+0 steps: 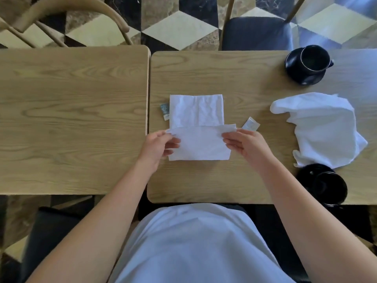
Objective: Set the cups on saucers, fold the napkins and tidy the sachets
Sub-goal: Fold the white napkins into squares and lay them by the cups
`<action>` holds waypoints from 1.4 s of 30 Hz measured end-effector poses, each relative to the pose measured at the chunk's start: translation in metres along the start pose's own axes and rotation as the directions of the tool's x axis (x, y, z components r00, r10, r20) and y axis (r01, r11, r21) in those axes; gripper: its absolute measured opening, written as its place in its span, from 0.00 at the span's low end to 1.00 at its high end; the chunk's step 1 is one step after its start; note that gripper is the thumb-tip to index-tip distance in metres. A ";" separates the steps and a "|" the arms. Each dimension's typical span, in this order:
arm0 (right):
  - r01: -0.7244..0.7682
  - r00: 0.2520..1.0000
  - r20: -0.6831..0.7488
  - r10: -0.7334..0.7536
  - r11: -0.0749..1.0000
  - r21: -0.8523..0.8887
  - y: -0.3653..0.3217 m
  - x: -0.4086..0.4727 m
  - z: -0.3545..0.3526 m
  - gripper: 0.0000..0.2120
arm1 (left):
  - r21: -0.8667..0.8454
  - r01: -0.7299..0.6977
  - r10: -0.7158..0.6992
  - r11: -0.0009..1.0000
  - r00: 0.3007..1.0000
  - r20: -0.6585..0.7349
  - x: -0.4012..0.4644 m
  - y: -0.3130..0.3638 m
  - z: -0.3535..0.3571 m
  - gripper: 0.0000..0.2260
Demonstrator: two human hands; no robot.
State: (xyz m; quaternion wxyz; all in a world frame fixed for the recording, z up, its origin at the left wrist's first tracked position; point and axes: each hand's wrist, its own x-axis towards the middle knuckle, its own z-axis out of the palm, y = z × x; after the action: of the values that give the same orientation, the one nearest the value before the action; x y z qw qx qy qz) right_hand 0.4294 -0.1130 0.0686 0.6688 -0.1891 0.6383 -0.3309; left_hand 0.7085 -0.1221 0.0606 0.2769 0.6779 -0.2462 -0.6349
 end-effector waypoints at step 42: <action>-0.297 0.944 0.037 0.328 0.894 -0.336 0.055 0.083 0.061 0.04 | 0.333 0.129 -0.142 0.934 0.990 0.015 0.078 -0.050 0.055 0.06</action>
State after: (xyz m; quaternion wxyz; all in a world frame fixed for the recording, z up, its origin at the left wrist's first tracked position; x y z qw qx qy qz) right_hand 0.4971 -0.1415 -0.0221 0.7017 -0.2070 0.6744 -0.0999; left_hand 0.6587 -0.1433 -0.0326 0.1100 0.7177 -0.3073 -0.6151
